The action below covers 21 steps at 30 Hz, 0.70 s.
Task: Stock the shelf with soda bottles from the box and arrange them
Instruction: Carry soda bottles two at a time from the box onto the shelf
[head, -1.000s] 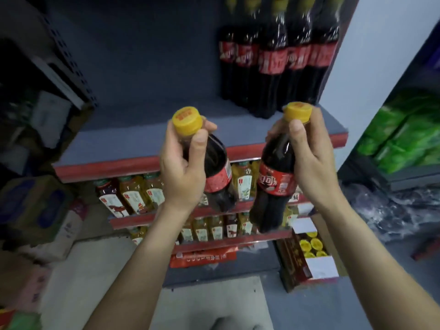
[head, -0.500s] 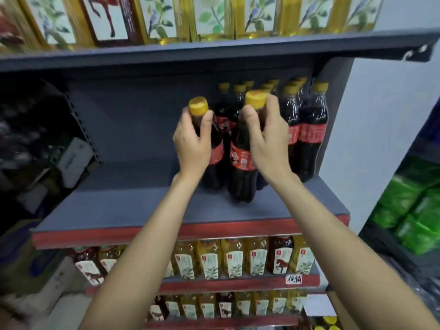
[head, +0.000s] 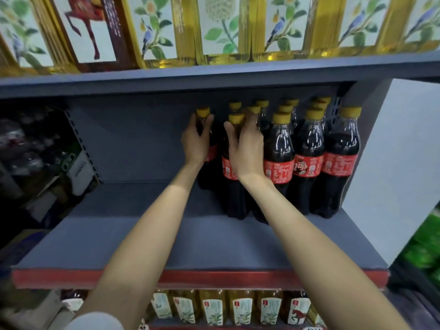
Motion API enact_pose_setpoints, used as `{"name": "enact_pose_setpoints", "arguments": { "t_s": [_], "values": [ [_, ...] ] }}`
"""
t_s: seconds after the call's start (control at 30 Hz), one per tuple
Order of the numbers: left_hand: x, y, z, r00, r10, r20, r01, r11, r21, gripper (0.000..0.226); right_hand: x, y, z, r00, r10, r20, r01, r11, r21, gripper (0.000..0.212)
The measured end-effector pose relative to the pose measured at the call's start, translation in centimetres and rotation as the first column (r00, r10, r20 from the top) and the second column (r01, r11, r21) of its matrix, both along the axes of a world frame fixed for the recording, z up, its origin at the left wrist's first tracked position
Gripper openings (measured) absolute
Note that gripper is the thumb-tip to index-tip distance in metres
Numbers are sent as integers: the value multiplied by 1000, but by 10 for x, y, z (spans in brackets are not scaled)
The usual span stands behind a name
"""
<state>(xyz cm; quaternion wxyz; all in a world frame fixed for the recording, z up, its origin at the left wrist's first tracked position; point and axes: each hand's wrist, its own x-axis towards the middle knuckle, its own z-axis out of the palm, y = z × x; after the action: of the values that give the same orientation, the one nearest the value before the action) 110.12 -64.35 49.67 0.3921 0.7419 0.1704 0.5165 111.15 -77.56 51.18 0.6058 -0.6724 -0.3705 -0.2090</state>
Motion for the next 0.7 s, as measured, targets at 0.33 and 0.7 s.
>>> {"name": "enact_pose_setpoints", "arguments": {
  "t_s": [0.33,0.7],
  "values": [
    [7,23,-1,972,-113,-204,108,994,-34,49,0,-5,-11,989,3,151,29,977,-209,73],
    [-32,2,-24,942,-249,-227,230,967,-106,44,-26,-13,-50,950,-89,298,216,878,-428,86]
  ]
}}
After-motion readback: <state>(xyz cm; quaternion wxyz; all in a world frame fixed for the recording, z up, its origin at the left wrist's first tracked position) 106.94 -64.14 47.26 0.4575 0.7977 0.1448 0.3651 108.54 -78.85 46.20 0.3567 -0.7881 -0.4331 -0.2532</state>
